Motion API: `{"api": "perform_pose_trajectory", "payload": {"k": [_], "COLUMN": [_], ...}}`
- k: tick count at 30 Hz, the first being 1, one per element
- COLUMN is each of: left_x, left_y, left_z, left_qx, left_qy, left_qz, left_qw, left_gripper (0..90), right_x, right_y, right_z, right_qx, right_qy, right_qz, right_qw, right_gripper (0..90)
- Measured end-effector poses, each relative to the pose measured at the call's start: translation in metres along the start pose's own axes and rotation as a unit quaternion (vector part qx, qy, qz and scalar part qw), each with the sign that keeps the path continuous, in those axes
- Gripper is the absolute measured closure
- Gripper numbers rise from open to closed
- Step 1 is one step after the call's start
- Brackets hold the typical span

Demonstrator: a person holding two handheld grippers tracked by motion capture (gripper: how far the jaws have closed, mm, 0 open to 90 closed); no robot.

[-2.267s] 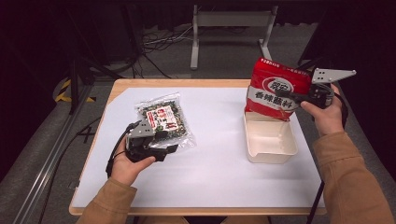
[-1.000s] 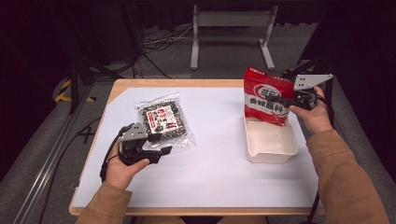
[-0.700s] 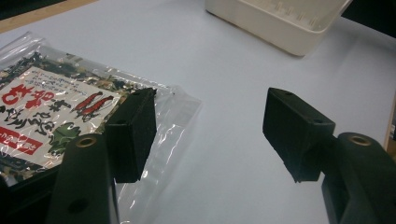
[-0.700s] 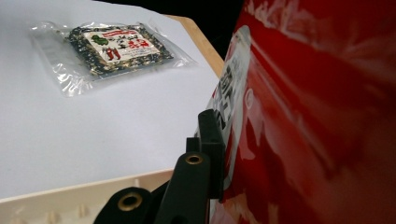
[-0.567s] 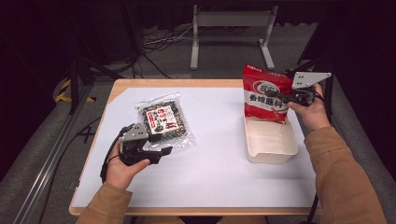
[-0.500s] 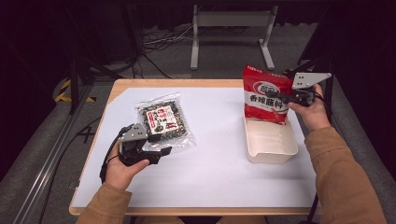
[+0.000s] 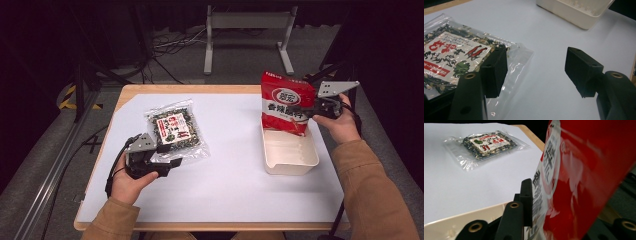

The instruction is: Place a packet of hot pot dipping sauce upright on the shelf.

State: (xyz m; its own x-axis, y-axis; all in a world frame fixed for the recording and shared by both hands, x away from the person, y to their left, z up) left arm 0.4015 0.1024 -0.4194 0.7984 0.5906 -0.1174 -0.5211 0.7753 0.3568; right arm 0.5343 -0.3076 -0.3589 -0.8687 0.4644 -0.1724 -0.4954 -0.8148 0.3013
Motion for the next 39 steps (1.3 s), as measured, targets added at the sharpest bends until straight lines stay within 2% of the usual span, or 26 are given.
{"api": "perform_pose_trajectory", "payload": {"k": [2, 6, 8, 10, 15, 18, 24, 28, 30, 33, 36, 39], "left_x": [0.000, 0.000, -0.001, 0.000, -0.001, -0.001, 0.001, 0.000, 0.000, 0.000, -0.001, -0.002], "left_y": [0.000, -0.001, -0.002, -0.003, -0.005, -0.005, -0.003, -0.003, -0.003, -0.004, -0.005, -0.006], "left_z": [0.001, 0.001, 0.001, 0.001, 0.001, 0.000, 0.000, 0.000, 0.001, 0.000, 0.000, 0.000], "left_qx": [-0.002, 0.000, -0.001, 0.001, 0.000, 0.002, 0.001, 0.001, 0.000, 0.001, 0.000, 0.001], "left_qy": [-0.001, -0.003, -0.003, -0.006, -0.002, -0.002, -0.002, -0.004, -0.003, -0.002, -0.002, -0.002], "left_qz": [-0.001, -0.002, -0.004, -0.002, -0.005, -0.006, -0.005, -0.006, -0.005, -0.007, -0.005, -0.007], "left_qw": [1.0000, 1.0000, 1.0000, 1.0000, 1.0000, 1.0000, 1.0000, 1.0000, 1.0000, 1.0000, 1.0000, 1.0000], "left_gripper": [35.3, 35.3, 35.3, 35.3, 35.3, 35.2, 35.2, 35.2, 35.2, 35.2, 35.1, 35.1], "right_x": [0.004, 0.008, 0.010, 0.010, 0.007, 0.003, -0.002, -0.001, 0.001, 0.003, 0.010, 0.014], "right_y": [0.003, 0.008, 0.011, 0.013, 0.011, 0.006, 0.004, 0.005, 0.008, 0.013, 0.016, 0.017], "right_z": [-0.005, -0.014, -0.026, -0.029, -0.027, -0.026, -0.031, -0.031, -0.032, -0.035, -0.045, -0.049], "right_qx": [0.006, 0.015, 0.032, 0.023, 0.030, 0.035, 0.037, 0.033, 0.037, 0.037, 0.063, 0.066], "right_qy": [-0.009, -0.013, -0.016, -0.023, 0.013, 0.052, 0.071, 0.052, 0.035, 0.009, -0.024, -0.032], "right_qz": [0.002, 0.004, 0.005, 0.004, -0.003, -0.007, -0.015, -0.014, -0.018, -0.016, -0.005, -0.006], "right_qw": [0.9999, 0.9998, 0.9993, 0.9995, 0.9995, 0.9980, 0.9967, 0.9980, 0.9985, 0.9991, 0.9977, 0.9973], "right_gripper": [72.3, 72.8, 76.9, 80.6, 82.8, 83.2, 83.2, 80.0, 74.6, 71.7, 63.2, 62.7]}}
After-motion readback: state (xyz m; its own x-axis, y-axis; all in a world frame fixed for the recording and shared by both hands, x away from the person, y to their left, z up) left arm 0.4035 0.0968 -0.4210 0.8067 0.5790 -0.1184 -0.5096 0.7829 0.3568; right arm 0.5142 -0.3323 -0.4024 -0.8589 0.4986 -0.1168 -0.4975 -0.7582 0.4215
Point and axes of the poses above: each handheld gripper's, and its own axes: y roughly backward along the jaws, z roughly out of its top, x roughly to its left, the point moved 9 cm from there along -y, roughly forward along the jaws, and after that the axes turned 11 degrees about -x, right-handed, at the moved point
